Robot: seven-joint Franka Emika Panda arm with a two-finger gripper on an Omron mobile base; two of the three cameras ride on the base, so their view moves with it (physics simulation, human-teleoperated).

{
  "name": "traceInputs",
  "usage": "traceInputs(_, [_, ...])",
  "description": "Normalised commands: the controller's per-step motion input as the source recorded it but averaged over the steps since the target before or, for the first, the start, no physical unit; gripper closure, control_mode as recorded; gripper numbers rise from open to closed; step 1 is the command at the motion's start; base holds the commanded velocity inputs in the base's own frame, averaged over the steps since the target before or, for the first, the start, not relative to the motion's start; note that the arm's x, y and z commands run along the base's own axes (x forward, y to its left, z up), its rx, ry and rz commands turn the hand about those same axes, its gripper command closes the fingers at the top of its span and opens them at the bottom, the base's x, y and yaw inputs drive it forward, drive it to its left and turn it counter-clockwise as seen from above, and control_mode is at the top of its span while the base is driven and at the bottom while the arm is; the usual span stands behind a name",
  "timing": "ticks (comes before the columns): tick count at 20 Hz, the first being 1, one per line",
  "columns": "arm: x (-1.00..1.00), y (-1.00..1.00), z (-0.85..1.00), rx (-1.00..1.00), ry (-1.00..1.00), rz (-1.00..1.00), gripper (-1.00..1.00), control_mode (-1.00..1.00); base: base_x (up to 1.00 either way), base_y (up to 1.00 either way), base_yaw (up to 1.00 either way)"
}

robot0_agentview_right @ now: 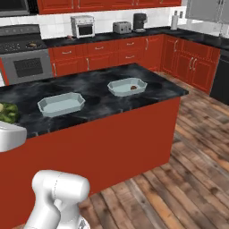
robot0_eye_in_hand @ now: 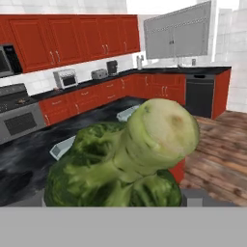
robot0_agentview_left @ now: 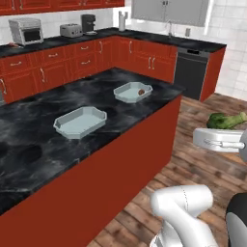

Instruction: Place the cold items (broccoli and pear) from the fridge in one tupperware on the dining counter. Place the warm items (hot dog and kebab skewer) in the stove area in another tupperware.

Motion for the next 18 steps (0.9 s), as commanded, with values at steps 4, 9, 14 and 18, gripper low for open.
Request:
traceInputs(4, [0.00, 0.00, 0.00, 0.00, 0.00, 0.00, 1.00, 1.00, 0.92, -0.72, 0.50])
traceInputs(9, [0.00, 0.00, 0.00, 0.00, 0.00, 0.00, 1.00, 1.00, 0.92, -0.74, 0.49])
traceInputs(14, [0.00, 0.00, 0.00, 0.00, 0.00, 0.00, 1.00, 1.00, 0.93, -0.75, 0.46])
traceInputs(18, [0.00, 0.00, 0.00, 0.00, 0.00, 0.00, 1.00, 1.00, 0.97, -0.74, 0.44])
